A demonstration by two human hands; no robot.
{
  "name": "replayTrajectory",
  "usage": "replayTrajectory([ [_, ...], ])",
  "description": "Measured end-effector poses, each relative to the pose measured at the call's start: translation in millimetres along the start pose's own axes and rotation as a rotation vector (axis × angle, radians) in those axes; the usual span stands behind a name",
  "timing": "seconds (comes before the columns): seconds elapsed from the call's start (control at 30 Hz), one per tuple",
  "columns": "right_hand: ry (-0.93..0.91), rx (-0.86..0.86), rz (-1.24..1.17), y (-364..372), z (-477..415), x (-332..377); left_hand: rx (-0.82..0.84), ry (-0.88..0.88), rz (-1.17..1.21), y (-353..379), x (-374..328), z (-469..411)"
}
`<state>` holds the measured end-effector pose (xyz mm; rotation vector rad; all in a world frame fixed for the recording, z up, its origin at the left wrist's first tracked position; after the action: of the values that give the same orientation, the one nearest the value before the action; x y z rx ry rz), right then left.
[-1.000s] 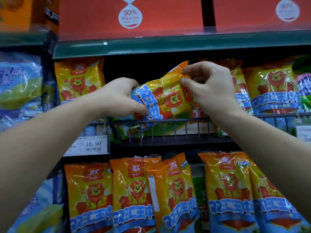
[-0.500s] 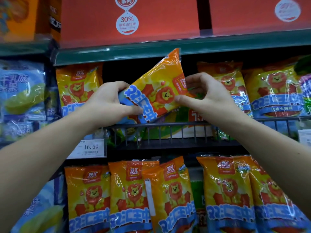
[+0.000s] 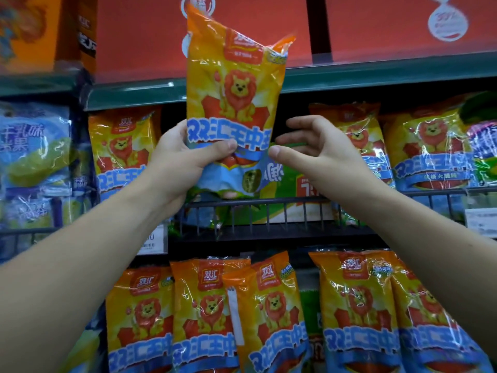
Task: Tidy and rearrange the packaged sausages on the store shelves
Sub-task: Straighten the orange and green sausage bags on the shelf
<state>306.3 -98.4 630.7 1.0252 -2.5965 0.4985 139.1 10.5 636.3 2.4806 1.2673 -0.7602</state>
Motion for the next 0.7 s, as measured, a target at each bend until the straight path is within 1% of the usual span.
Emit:
replayTrajectory([
  [0.1, -0.017, 0.035, -0.037, 6, -2, 7, 0.017, 0.016, 0.026, 14, 4, -4],
  [0.17, -0.053, 0.052, -0.056, 8, -2, 13, 0.014, 0.048, -0.001, 23, 4, -7],
  [0.27, -0.082, 0.022, 0.001, -1, -2, 16, 0.042, 0.046, -0.024, 35, 6, -11],
  [0.4, -0.077, -0.024, 0.134, -15, -4, 9, 0.114, -0.026, -0.088, 44, 14, -14],
  [0.57, -0.046, -0.025, 0.232, -18, -1, -1, 0.197, -0.122, -0.157, 52, 23, -11],
  [0.7, 0.045, -0.007, 0.235, -19, 0, -17, 0.223, -0.209, -0.140, 52, 33, -10],
])
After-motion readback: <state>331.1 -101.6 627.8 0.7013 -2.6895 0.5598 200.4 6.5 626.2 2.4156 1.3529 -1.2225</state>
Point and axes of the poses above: each hand's wrist, its own z-axis away from the middle knuckle, its own y-axis out of the palm, x = y × z, the point moved 8 cm from there along -z, towards the middle knuckle
